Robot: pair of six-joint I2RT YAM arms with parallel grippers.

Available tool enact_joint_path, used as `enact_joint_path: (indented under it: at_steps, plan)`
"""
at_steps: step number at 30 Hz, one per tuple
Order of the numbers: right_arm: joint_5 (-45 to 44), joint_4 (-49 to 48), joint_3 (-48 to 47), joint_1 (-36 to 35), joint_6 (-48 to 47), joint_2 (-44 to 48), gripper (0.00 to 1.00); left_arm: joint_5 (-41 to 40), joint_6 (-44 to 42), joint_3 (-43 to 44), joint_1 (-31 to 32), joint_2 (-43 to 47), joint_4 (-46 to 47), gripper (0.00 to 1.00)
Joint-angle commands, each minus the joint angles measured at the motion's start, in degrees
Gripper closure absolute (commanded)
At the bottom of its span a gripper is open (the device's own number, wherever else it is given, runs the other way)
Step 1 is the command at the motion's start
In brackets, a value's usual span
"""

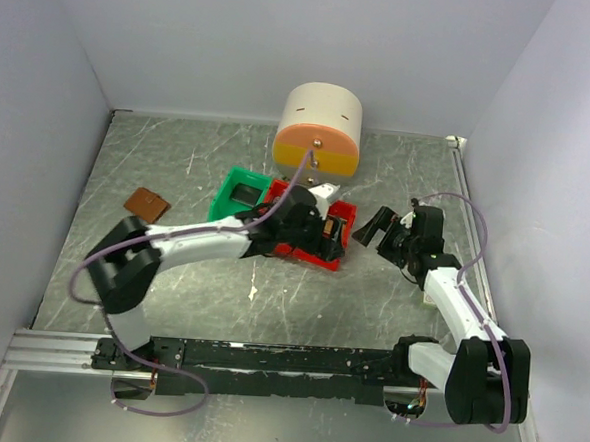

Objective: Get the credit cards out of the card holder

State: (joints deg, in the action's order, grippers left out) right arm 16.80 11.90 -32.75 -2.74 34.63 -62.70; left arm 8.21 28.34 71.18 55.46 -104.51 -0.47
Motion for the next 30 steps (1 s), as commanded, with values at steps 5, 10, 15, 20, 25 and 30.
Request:
enact_joint_path:
  at_steps: [5,10,15,20,25,30]
  plan:
    - [-3.96,-0.98,-4.85,-10.55,-1.27,-5.19,0.00,-9.14,-6.71,-13.59,-10.16,21.08,-4.22,0.05]
    - [-5.91,-5.77,-6.32,-13.17,4.02,-10.66,0.00,-6.75,-12.20,-14.97,-26.60,24.40,-5.63,0.01]
    - [-6.02,-5.79,-9.44,-13.17,4.08,-14.48,0.00,1.50,-13.42,-11.61,-40.31,18.45,-4.12,0.00]
    - [-6.02,-4.28,-12.33,-13.17,3.25,-17.99,0.00,11.81,-13.16,-7.40,-45.96,8.59,-1.60,0.04]
    - [-4.36,-4.27,-14.16,-13.08,2.64,-20.15,0.00,19.60,-11.39,-6.90,-47.17,2.89,1.43,0.09]
    - [-3.99,-4.09,-15.96,-12.95,2.15,-22.80,0.00,23.32,-9.81,-11.14,-47.20,4.75,4.94,0.10]
